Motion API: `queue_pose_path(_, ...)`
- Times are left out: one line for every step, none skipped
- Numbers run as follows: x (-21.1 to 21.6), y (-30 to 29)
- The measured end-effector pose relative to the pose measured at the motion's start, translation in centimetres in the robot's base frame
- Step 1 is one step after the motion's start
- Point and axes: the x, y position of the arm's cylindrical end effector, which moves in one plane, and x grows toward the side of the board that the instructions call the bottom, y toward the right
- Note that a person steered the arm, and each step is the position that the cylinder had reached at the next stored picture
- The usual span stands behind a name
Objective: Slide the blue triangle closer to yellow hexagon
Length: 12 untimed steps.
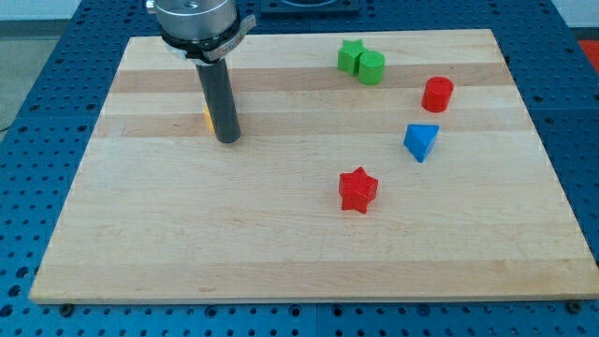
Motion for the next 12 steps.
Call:
queue_pose_path(1.3,0.2)
queue_pose_path(1.8,4.8)
queue_pose_path(0.5,9.5)
queue_pose_path(-2.4,14.9)
queue_pose_path(-2.5,22.3)
queue_pose_path(-0.8,28.7)
queue_pose_path(1.4,28.8)
queue_pose_path(2.1,23.3)
queue_pose_path(2.2,15.9)
queue_pose_path(2.2,9.7)
queue_pose_path(2.2,4.3)
queue_pose_path(2.2,2.2)
